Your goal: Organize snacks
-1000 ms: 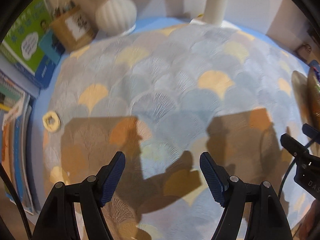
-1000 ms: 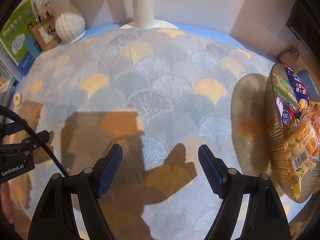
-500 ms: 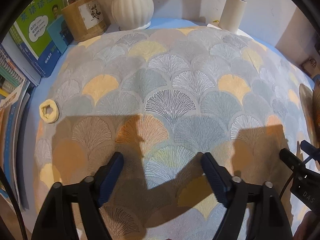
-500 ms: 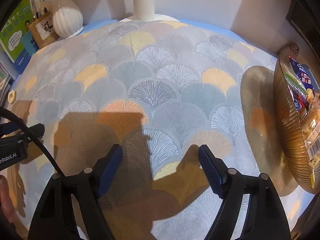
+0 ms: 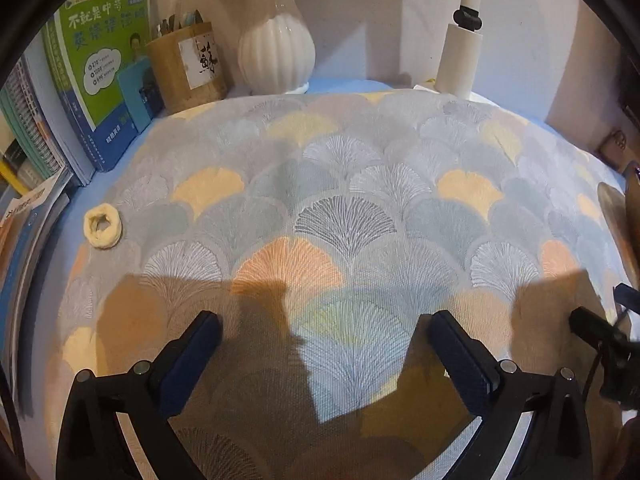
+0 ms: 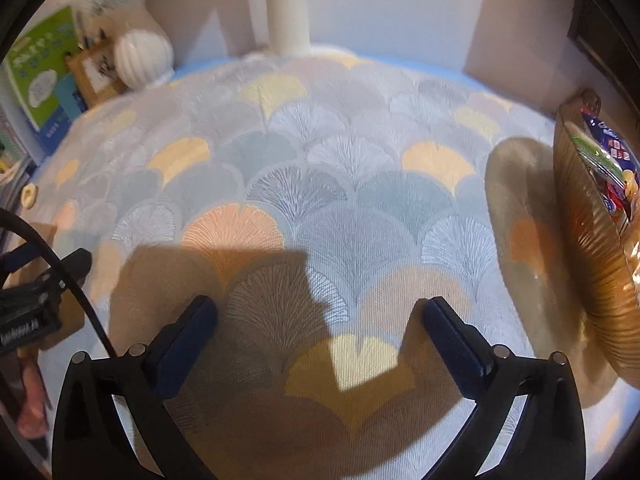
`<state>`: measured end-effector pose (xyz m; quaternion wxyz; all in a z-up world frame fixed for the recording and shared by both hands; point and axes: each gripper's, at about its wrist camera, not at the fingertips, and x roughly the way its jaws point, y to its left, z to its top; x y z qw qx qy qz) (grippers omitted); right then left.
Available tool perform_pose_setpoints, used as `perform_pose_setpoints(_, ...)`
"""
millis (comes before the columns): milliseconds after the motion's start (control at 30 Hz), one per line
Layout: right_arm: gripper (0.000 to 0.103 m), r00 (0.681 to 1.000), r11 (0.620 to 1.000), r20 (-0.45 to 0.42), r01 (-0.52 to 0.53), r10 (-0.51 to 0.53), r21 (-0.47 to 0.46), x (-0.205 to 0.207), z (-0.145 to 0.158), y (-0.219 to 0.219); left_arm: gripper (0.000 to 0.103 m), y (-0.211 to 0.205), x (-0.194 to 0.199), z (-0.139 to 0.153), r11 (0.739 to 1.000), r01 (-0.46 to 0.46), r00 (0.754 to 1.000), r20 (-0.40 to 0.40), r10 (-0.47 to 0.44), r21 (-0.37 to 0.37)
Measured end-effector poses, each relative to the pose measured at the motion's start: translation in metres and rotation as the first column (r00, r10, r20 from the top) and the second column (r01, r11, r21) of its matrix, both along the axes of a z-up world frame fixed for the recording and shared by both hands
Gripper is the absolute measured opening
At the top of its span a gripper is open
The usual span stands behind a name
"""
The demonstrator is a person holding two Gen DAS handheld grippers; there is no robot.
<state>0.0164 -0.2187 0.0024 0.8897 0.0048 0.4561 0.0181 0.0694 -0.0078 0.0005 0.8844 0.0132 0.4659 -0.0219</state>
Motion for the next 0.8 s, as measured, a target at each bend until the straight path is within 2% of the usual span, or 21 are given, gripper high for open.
perform_pose_setpoints(233, 0.103, 1.000, 1.000, 0.012, 0.010, -0.010, -0.012, -0.0012, 0.0015, 0.0023, 0.103, -0.0004, -0.0017, 0.0007, 1.000, 0.000, 1.000, 0.003, 0.000, 0.000)
perform_pose_setpoints(333, 0.103, 0.998, 1.000, 0.059, 0.019, -0.019, -0.004, -0.0066, 0.0001, 0.0013, 0.103, -0.0003, -0.0014, 0.0008, 1.000, 0.000, 1.000, 0.003, 0.000, 0.001)
perform_pose_setpoints(800, 0.103, 0.998, 1.000, 0.057, 0.019, -0.019, -0.003, -0.0060, -0.0001, -0.0001, 0.103, 0.0002, -0.0014, 0.0013, 1.000, -0.011, 1.000, 0.002, 0.011, 0.013)
